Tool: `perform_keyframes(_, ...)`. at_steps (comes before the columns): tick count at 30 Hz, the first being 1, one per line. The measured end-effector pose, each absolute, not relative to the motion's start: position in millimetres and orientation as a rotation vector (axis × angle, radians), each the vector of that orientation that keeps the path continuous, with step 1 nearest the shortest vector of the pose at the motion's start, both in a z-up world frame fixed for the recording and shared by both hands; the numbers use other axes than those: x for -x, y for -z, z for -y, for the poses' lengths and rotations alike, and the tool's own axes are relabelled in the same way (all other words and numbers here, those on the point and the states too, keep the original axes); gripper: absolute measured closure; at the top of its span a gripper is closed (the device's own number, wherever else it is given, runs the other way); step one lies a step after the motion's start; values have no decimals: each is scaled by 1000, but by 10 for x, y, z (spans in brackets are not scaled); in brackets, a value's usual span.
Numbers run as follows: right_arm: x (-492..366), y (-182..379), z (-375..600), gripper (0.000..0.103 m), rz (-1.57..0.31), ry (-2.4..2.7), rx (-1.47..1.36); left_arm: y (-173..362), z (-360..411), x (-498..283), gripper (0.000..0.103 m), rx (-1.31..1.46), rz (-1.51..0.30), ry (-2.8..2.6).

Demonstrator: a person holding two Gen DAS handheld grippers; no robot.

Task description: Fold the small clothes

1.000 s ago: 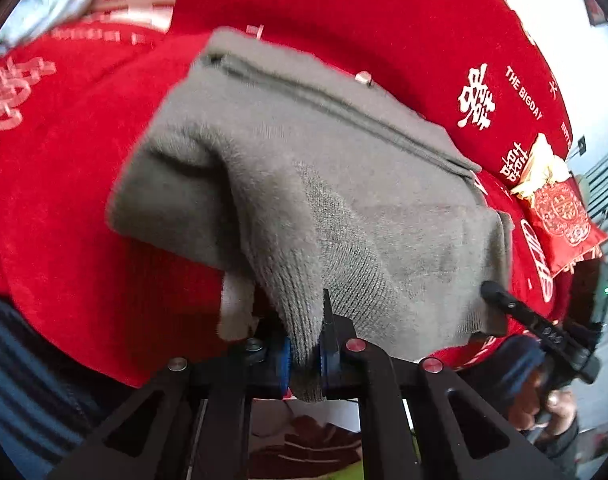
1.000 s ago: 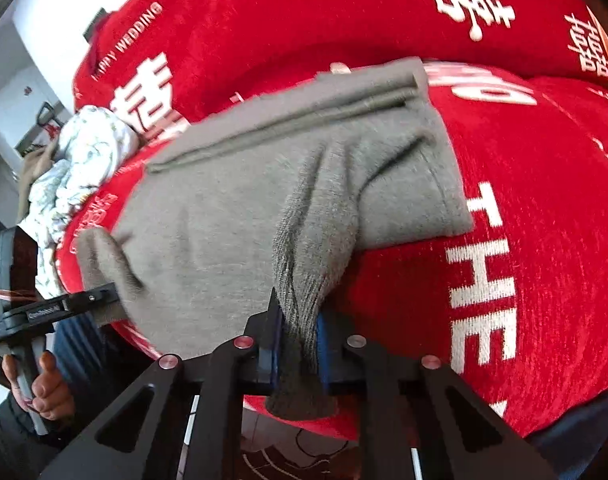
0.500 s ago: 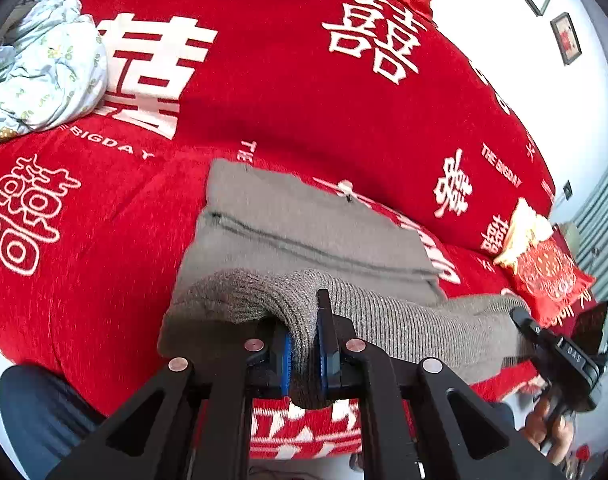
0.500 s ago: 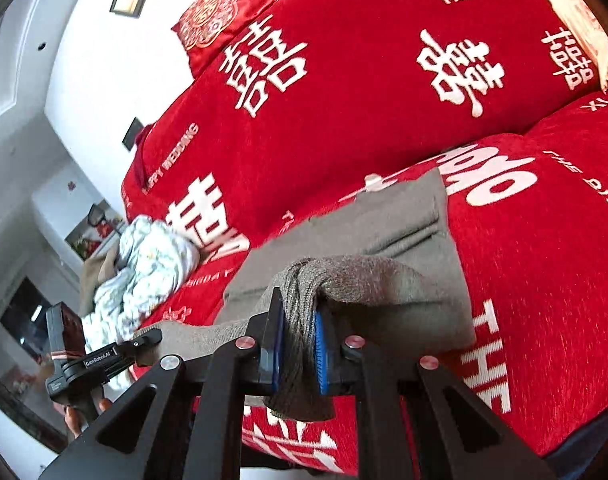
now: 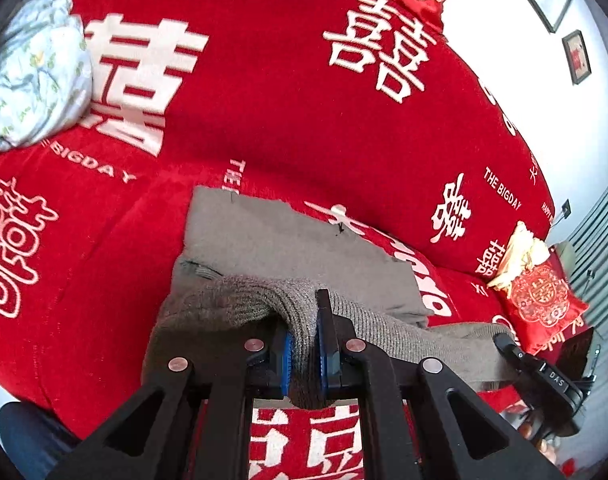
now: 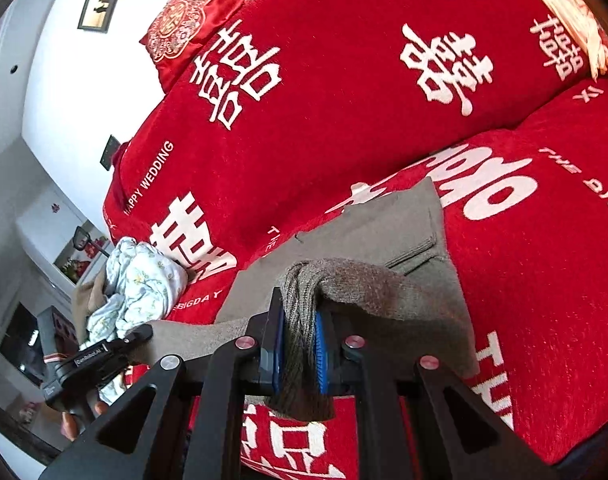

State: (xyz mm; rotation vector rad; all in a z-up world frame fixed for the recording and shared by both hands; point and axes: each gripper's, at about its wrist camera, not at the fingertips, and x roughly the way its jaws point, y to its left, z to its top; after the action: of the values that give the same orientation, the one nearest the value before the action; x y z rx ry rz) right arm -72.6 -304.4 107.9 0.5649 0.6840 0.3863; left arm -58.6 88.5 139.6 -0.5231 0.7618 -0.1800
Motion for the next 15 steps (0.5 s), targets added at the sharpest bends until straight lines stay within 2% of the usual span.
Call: perform_keyframes(15, 499, -1002, 2853, 89, -725, -385, -496, -856, -1020, 379, 92, 658, -939, 228)
